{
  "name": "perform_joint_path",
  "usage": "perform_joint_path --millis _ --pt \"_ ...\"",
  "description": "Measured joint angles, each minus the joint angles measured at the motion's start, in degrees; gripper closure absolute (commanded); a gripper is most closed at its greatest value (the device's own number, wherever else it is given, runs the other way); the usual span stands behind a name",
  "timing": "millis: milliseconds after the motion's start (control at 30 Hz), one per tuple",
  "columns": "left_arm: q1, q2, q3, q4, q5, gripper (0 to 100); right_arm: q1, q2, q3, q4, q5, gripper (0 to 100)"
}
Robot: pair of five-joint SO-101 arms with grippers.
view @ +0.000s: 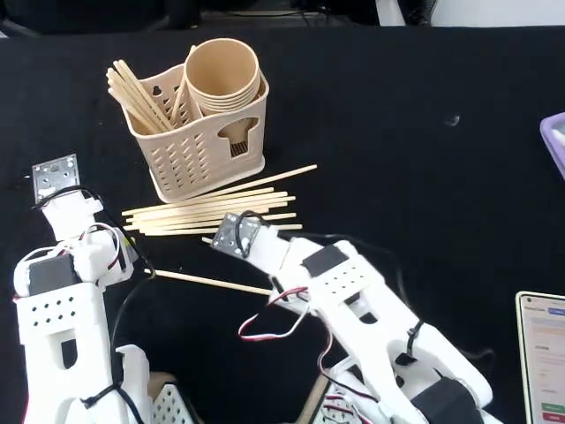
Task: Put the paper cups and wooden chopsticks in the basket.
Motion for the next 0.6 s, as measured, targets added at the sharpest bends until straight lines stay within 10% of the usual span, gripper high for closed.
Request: perform_joint_path --millis 200,600 --pt "0.0 0.0 0.0 0.0 0.0 79 0.6 0.0 0.0 0.0 0.0 68.5" --pt "0.0 0.0 0.0 0.0 0.0 79 0.5 10.1 -1.0 -8.0 0.0 89.4"
